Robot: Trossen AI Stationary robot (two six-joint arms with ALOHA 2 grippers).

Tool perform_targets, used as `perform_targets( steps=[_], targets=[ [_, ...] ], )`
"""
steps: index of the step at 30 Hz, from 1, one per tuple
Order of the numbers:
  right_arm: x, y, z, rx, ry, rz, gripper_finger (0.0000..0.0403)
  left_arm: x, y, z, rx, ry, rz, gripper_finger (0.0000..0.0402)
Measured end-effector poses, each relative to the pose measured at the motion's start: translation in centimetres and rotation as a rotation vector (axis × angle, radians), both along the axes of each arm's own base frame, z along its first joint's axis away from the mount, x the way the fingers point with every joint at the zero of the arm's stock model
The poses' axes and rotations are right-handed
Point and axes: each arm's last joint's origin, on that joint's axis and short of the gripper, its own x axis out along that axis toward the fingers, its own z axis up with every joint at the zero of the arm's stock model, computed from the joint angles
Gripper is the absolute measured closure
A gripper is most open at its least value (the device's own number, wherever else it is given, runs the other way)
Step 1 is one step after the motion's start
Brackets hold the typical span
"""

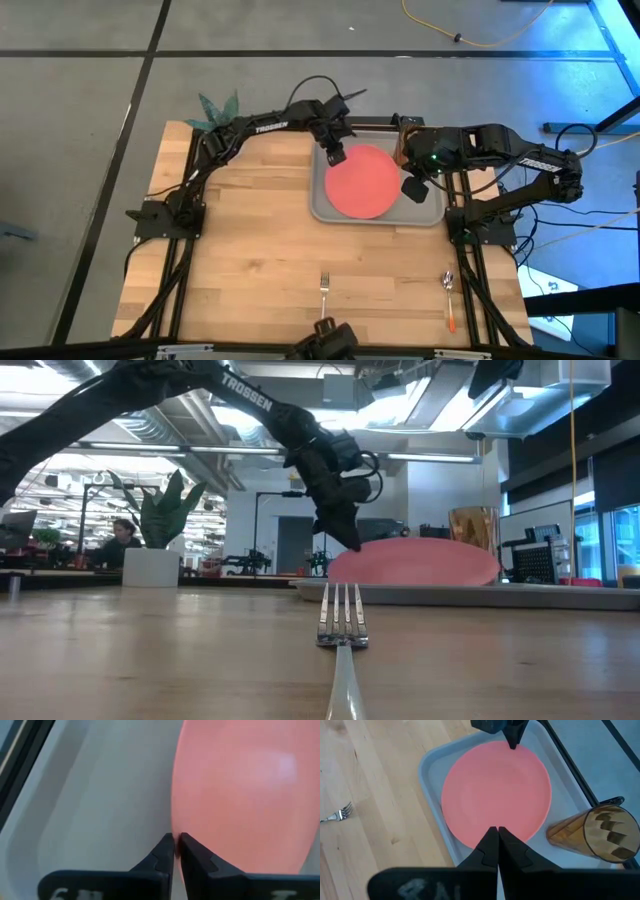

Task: Pick and place plate/cup/fork/spoon on tray
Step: Put the pink plate on the gray serving tray

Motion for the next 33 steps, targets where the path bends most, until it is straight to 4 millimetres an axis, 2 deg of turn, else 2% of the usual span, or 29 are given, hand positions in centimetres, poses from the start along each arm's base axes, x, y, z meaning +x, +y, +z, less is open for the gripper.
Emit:
perform_targets(
  steps=[9, 24, 33],
  targets=[
    [0.00, 0.00, 0.00, 0.001, -0.001, -0.002, 0.0400, 0.28, -0.13, 0.07, 0.041, 0.001, 0.014, 0.0366],
    [0.01, 0.00, -0.01, 0.001, -0.001, -0.003, 0.0400, 0.26, 0.02, 0.03, 0.127, 0.045, 0.063, 0.0365],
    [0.01, 0.00, 0.00, 0.001, -0.001, -0.003, 0.0400, 0.97, -0.53, 0.26, 0.169, 0.006, 0.013, 0.0391]
  ],
)
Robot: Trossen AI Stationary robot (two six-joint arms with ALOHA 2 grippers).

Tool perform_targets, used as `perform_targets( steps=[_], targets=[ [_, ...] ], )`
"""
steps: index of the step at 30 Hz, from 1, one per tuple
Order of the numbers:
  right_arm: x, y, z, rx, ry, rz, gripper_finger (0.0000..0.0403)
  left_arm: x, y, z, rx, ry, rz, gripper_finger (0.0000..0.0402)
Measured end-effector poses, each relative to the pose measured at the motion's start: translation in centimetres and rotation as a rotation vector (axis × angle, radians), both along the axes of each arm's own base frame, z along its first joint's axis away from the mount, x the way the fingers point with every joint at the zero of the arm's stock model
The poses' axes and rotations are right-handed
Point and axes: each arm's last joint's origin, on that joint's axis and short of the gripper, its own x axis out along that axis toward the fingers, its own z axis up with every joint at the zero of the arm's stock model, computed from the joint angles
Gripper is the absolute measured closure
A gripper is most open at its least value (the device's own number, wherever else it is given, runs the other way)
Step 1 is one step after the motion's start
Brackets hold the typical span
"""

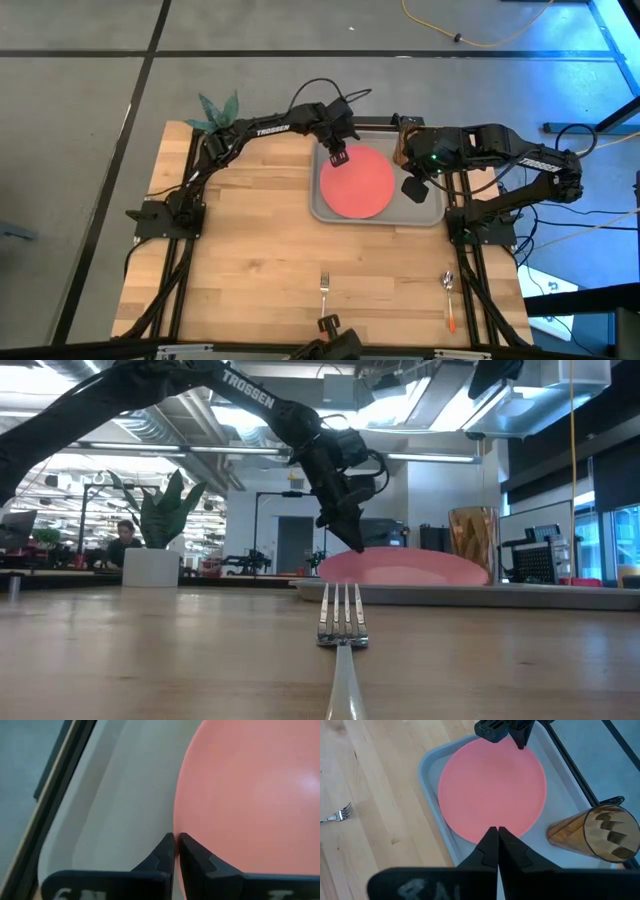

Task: Pick and place plate/cup/fork/spoon on tray
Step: Put the pink plate on the gray serving tray, then move the gray serving tray to the center of the table

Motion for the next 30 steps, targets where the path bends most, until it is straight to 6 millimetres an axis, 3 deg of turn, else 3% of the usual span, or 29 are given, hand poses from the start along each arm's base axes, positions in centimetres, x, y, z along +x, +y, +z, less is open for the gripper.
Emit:
perform_targets(
  steps=[19, 22, 26, 30],
  targets=[
    [0.0, 0.0, 0.0, -0.004, -0.001, -0.009, 0.0400, 0.8, -0.6, 0.4, 0.031, -0.048, -0.014, 0.0329],
    [-0.1, -0.2, 0.0, -0.028, -0.006, -0.069, 0.0400, 0.6, -0.7, 0.7, 0.024, -0.040, -0.017, 0.0332],
    [-0.8, -0.5, -0.3, -0.035, 0.034, -0.212, 0.0400, -0.4, -1.0, 2.7, -0.027, 0.025, -0.001, 0.0342],
    [-1.4, -0.9, -1.2, -0.006, 0.085, -0.357, 0.0400, -2.0, -1.5, 4.1, -0.074, 0.178, -0.046, 0.0368]
  ],
)
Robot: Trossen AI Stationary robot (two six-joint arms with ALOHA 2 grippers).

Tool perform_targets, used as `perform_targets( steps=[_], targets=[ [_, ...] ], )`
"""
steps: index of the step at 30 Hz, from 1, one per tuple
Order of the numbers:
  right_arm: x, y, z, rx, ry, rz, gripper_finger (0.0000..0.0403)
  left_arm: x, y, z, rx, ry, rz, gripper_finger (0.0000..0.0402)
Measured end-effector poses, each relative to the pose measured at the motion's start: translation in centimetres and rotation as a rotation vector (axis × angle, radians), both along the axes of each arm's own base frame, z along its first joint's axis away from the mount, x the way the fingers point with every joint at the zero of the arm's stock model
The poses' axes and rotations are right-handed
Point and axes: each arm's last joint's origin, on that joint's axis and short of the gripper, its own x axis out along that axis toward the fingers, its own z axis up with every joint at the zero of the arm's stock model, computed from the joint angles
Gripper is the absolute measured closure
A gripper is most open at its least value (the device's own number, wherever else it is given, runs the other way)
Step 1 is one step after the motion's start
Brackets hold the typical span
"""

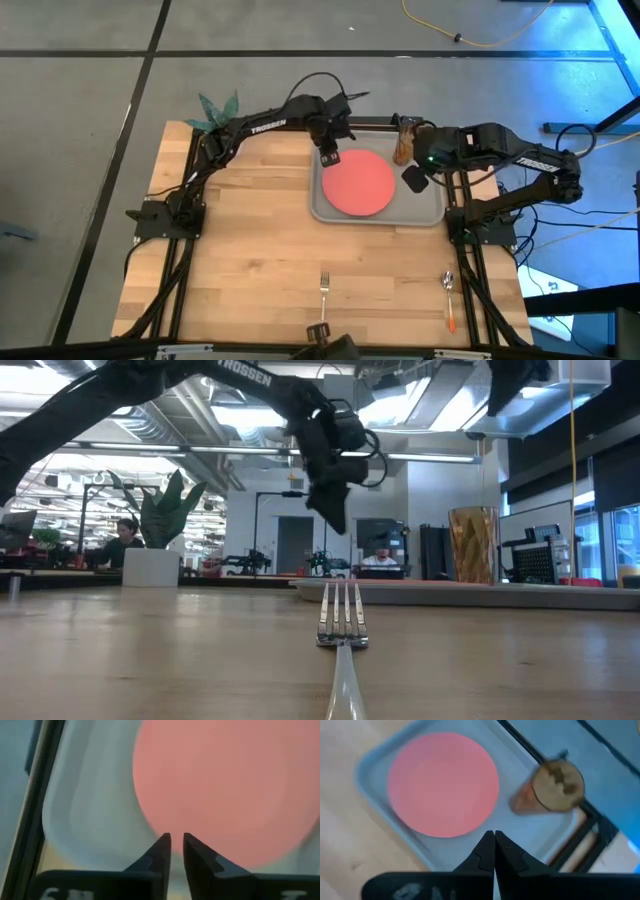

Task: Pick and place plate/cup/fork/spoon on tray
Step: Move the gray serving tray to the center of the table

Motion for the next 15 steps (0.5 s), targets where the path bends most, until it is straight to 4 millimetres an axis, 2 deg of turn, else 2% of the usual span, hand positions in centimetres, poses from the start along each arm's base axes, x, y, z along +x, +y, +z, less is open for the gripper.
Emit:
perform_targets(
  steps=[3, 6, 11, 15],
  targets=[
    [0.0, -0.3, -1.0, 0.057, 0.009, -0.059, 0.0400, -0.8, -0.4, 0.0, -0.031, 0.077, -0.033, 0.0395],
    [0.1, -0.7, -2.4, 0.116, 0.034, -0.106, 0.0400, -1.7, -0.7, -0.5, -0.078, 0.168, -0.066, 0.0400],
    [0.3, -1.4, -5.6, 0.207, 0.095, -0.158, 0.0400, -1.9, -1.3, -2.2, -0.133, 0.203, -0.152, 0.0401],
    [0.2, -1.9, -8.9, 0.275, 0.168, -0.176, 0.0400, -1.5, -1.8, -3.0, -0.121, 0.191, -0.191, 0.0401]
  ],
)
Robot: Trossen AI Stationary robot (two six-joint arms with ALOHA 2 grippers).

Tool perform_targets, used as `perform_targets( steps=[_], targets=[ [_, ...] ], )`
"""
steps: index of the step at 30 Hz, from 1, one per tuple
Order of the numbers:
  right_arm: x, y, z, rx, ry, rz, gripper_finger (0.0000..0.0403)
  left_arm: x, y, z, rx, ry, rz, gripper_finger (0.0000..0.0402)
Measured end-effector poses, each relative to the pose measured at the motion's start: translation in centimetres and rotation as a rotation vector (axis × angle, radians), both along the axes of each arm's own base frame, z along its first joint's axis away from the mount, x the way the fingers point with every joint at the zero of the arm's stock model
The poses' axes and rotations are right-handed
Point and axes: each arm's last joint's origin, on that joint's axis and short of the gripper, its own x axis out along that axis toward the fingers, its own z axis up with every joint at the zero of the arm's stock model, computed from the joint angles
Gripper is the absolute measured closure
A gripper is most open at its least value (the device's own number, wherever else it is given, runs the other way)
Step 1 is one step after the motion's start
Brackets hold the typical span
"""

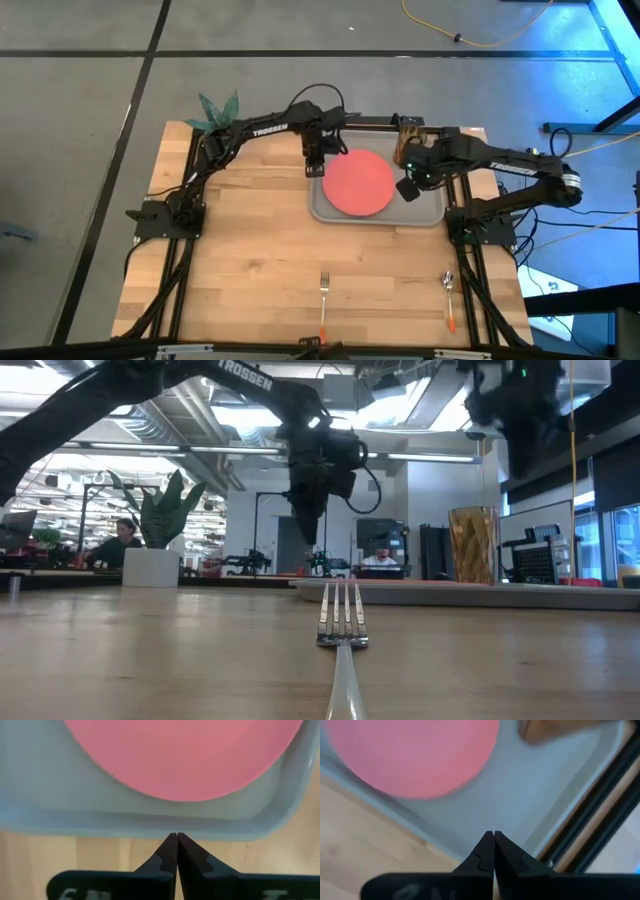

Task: Pick and place plate/cup/fork/spoon on tray
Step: Move the gray serving tray to the center of the table

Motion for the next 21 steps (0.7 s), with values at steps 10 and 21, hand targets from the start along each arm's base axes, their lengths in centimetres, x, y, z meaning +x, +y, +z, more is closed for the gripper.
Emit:
perform_targets(
  steps=[10, 21],
  targets=[
    [-0.5, -1.1, -7.3, 0.148, 0.010, 0.205, 0.0401, -0.4, -0.5, -3.5, -0.014, 0.040, -0.035, 0.0401],
    [-2.3, -3.1, -11.9, 0.137, 0.003, 0.145, 0.0401, -0.5, -0.5, -5.1, -0.012, 0.035, -0.028, 0.0401]
  ],
)
